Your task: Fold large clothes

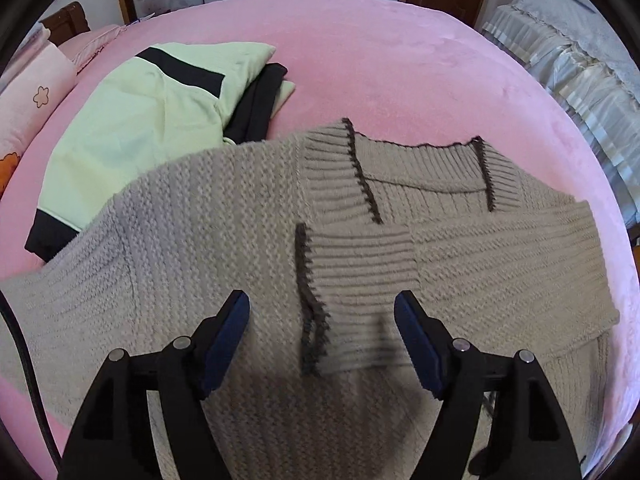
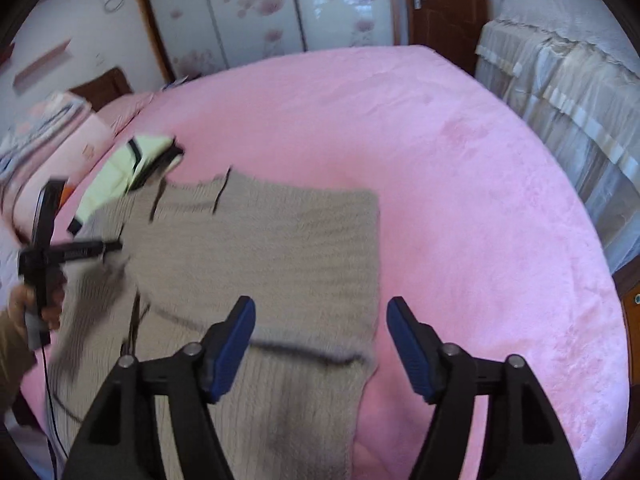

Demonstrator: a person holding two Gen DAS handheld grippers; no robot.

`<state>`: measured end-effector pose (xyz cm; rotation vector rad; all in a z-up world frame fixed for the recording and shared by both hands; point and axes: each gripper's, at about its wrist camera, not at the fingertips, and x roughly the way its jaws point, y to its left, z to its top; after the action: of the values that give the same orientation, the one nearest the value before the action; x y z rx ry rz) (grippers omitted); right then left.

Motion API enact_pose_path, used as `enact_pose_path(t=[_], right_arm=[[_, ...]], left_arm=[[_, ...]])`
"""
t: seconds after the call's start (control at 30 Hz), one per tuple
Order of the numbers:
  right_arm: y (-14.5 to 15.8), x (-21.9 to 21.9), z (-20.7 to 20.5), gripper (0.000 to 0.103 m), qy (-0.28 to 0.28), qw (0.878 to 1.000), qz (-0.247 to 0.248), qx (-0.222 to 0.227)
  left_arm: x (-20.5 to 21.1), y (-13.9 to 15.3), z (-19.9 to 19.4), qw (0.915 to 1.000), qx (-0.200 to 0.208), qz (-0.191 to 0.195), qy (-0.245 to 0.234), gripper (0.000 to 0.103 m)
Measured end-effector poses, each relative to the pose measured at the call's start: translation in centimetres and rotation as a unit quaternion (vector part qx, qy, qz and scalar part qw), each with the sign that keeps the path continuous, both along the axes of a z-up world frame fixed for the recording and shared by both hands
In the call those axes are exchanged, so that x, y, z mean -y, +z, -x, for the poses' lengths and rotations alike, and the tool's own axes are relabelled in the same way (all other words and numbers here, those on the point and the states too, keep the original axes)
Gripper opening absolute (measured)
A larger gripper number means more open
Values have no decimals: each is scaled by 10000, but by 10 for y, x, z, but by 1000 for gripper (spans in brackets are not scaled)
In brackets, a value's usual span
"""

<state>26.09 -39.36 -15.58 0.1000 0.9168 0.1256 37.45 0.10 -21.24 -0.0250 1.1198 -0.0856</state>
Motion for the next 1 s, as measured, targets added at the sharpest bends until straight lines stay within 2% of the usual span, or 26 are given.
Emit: enact_pose_path(t=[0.07, 0.17, 0.2, 0.23, 0.33, 0.37, 0.4, 0.43, 0.47, 0.57, 0.6, 0.7, 0.77, 0.8, 0.83, 0.87, 1.0], right_arm=[[0, 4, -24, 70, -252, 9996, 130, 49], [-21, 11, -71, 70, -520, 9984, 125, -204], [-31, 12, -86, 70, -580, 9978, 136, -283], [-41, 13, -101, 70, -669, 9968, 168, -397], [-65, 15, -129, 70, -817, 9943, 16, -678], [-75, 14, -136, 67, -831, 9936, -67, -757], [-81, 13, -140, 58, -817, 9934, -96, -793], [-87, 11, -142, 24, -751, 9933, -115, -875], [-91, 9, -143, 14, -740, 9927, -36, -955], [-81, 4, -130, 12, -861, 9942, 305, -575], [-82, 7, -129, 12, -929, 9939, 277, -530], [-101, 12, -131, 12, -1040, 9911, 314, -766], [-101, 6, -131, 17, -1076, 9903, 415, -775], [-95, 6, -129, 20, -1115, 9899, 398, -779], [-90, 6, -127, 24, -1137, 9897, 377, -780], [-81, 5, -122, 27, -1143, 9900, 383, -738], [-32, -6, -86, 31, -838, 9950, 474, -277]], left_arm=[[3, -2, -10, 9999, -40, -106, 84, 74], [5, -12, -30, 9998, -164, 49, 100, 72], [7, -13, -34, 9997, -184, 108, 92, 62], [11, -15, -39, 9997, -216, 138, 57, 47], [19, -18, -49, 9998, -183, 12, 76, 25], [20, -18, -53, 9999, -153, 12, 67, 18], [21, -17, -56, 9999, -133, 48, 57, 15], [23, -14, -56, 9999, -90, 32, 62, 14], [27, -10, -57, 10000, 14, -37, 41, 13], [39, -1, -54, 9990, 362, -270, -72, 12], [43, -1, -54, 9983, 446, -374, -93, 12], [52, -28, -60, 9973, 211, -710, -17, 12], [56, -36, -59, 9960, 244, -854, -17, 13], [58, -34, -57, 9953, 279, -929, -16, 17], [60, -28, -56, 9944, 276, -1016, 12, 27], [60, -23, -54, 9940, 270, -1055, 50, 33], [62, 16, -30, 9955, 531, -778, 27, 36]])
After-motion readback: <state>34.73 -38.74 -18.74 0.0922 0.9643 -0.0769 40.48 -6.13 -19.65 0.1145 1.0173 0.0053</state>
